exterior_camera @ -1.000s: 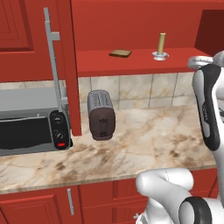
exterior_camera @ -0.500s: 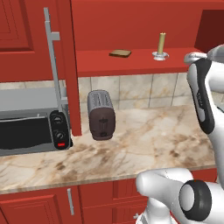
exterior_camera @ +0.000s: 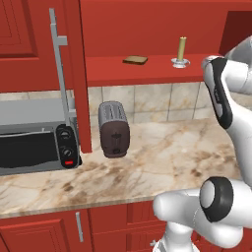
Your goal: Pick the candle and candle from the dining table and place them in the open cabinet. Close the cabinet after placing the objects.
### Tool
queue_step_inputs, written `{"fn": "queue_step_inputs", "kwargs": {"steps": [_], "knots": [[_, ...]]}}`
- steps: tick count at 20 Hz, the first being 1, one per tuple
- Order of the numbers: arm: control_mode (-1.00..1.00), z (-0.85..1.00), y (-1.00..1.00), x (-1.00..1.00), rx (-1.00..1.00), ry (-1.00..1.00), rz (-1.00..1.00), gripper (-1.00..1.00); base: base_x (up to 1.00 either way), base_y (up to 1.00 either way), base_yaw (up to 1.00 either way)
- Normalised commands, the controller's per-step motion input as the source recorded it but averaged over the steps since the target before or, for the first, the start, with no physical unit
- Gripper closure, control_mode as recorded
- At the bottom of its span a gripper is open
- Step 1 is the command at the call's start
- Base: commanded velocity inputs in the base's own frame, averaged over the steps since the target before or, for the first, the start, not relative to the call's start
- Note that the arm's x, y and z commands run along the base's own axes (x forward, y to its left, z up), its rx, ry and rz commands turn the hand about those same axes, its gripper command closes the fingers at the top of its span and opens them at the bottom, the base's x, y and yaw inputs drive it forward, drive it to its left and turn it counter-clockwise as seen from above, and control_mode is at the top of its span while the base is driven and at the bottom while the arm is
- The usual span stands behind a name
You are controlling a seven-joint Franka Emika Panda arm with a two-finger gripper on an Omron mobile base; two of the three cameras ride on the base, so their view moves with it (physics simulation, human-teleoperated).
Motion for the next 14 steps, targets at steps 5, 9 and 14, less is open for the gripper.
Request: {"fn": "queue_step_inputs", "kwargs": {"steps": [5,9,14], "knots": [[-1.0,-0.1,-0.18,0.46,0.0,0.08,0.01,1.0,0.0,0.0,0.0],[-1.0,-0.07,-0.17,0.4,0.0,0.02,0.03,1.0,0.0,0.0,0.0],[-1.0,-0.07,-0.15,0.35,0.0,0.0,0.03,1.0,0.0,0.0,0.0]]}}
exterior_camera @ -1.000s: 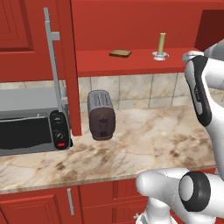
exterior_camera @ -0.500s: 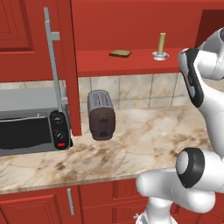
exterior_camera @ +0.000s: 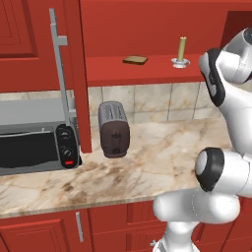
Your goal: Pick the candle and candle from the dining table and place them in the open cabinet. Close the cabinet after placing the objects.
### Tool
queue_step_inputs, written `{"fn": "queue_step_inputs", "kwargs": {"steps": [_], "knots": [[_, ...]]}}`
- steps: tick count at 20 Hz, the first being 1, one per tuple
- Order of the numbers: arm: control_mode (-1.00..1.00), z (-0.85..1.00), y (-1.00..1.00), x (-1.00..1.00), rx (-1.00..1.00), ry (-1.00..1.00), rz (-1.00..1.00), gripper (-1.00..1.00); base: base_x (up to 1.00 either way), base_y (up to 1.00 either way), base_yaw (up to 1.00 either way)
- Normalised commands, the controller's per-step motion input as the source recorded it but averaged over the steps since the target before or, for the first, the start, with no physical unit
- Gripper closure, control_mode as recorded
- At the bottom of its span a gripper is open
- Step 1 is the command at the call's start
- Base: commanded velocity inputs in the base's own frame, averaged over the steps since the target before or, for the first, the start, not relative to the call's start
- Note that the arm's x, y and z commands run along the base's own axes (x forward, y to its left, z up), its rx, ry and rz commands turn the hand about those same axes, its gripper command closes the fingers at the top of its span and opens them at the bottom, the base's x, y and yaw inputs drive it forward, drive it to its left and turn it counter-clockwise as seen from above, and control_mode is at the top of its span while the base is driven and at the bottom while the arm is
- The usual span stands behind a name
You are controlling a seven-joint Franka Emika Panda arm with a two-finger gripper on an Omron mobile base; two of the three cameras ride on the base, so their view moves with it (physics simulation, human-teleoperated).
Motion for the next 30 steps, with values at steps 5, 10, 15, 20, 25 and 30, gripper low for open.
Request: {"fn": "queue_step_inputs", "kwargs": {"steps": [5,10,15,20,25,30], "knots": [[-1.0,-0.12,-0.09,0.32,0.0,0.0,0.04,1.0,0.0,0.0,0.0],[-1.0,-0.12,-0.04,0.33,0.0,0.0,0.05,1.0,0.0,0.0,0.0],[-1.0,-0.11,-0.03,0.33,0.0,0.02,0.08,1.0,0.0,0.0,0.0],[-1.0,-0.06,-0.11,0.3,0.0,0.01,0.08,1.0,0.0,0.0,0.0],[-1.0,-0.11,-0.11,0.32,0.0,0.07,0.07,1.0,0.0,0.0,0.0],[-1.0,-0.19,-0.07,0.31,0.0,0.06,0.06,1.0,0.0,0.0,0.0]]}}
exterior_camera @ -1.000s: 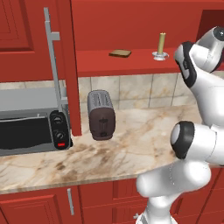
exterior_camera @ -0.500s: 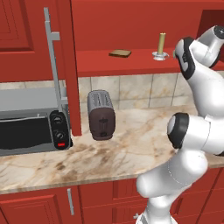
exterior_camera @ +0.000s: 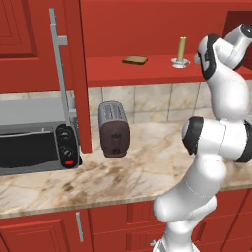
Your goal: Pick the candle and candle from the dining table and place them in the open cabinet. Close the cabinet after placing the objects.
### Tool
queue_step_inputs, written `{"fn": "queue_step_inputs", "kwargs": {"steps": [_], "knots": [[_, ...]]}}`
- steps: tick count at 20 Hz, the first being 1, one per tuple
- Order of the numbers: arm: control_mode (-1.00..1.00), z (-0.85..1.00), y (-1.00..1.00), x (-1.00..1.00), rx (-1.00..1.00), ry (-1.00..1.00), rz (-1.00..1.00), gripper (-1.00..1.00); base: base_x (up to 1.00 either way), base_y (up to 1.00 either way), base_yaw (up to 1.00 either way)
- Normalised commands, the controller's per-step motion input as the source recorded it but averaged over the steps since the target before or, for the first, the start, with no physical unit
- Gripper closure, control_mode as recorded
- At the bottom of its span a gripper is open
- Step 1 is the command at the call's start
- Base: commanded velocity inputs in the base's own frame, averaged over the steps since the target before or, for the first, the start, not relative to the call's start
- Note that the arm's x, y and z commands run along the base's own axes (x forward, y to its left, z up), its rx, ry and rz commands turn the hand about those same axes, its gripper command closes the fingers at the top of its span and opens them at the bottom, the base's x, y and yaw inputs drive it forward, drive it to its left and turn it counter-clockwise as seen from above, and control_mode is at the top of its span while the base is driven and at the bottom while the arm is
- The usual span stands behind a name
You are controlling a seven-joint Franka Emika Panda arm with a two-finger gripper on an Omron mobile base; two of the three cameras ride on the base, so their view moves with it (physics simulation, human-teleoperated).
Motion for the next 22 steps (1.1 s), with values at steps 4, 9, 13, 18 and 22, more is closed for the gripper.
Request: {"fn": "queue_step_inputs", "kwargs": {"steps": [4,9,13,18,22], "knots": [[-1.0,-0.2,-0.02,0.25,0.0,0.06,0.05,1.0,0.0,0.0,0.0],[-1.0,-0.26,-0.02,0.18,0.0,0.01,0.05,1.0,0.0,0.0,0.0],[-1.0,-0.28,-0.03,0.11,0.0,0.0,0.05,1.0,0.0,0.0,0.0],[-1.0,-0.36,-0.01,0.06,-0.03,-0.01,0.04,1.0,0.0,0.0,0.0],[-1.0,-0.32,0.0,0.14,-0.02,-0.02,0.01,1.0,0.0,0.0,0.0]]}}
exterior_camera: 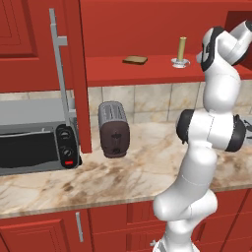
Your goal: Pick the candle and candle from the dining table and place them in the open cabinet. Close the cabinet after placing the objects.
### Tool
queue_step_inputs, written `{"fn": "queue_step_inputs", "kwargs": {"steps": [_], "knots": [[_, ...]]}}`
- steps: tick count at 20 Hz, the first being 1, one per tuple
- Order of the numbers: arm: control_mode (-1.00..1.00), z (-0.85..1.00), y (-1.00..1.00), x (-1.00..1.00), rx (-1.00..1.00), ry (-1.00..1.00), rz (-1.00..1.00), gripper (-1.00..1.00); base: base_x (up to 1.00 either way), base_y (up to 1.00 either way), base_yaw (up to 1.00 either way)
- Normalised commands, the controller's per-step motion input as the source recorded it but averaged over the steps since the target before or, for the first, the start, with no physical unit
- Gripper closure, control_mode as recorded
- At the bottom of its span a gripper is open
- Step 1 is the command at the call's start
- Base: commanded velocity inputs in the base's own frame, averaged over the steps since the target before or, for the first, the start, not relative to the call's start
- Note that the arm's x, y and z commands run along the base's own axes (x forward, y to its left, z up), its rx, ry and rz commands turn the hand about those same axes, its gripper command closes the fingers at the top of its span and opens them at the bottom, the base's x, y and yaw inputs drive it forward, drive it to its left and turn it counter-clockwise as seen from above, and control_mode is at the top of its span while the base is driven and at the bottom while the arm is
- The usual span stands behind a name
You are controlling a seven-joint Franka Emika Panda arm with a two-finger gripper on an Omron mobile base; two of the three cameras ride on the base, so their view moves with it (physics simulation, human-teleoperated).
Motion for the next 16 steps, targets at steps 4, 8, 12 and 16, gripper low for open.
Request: {"fn": "queue_step_inputs", "kwargs": {"steps": [4,8,12,16], "knots": [[-1.0,-0.23,-0.02,0.22,0.0,0.0,0.01,1.0,0.0,0.0,0.0],[-1.0,-0.24,0.0,0.28,0.0,-0.01,0.0,1.0,0.0,0.0,0.0],[-1.0,-0.22,0.0,0.28,0.0,-0.01,0.0,1.0,0.0,0.0,0.0],[-1.0,-0.22,0.01,0.27,0.0,-0.04,0.0,1.0,0.0,0.0,0.0]]}}
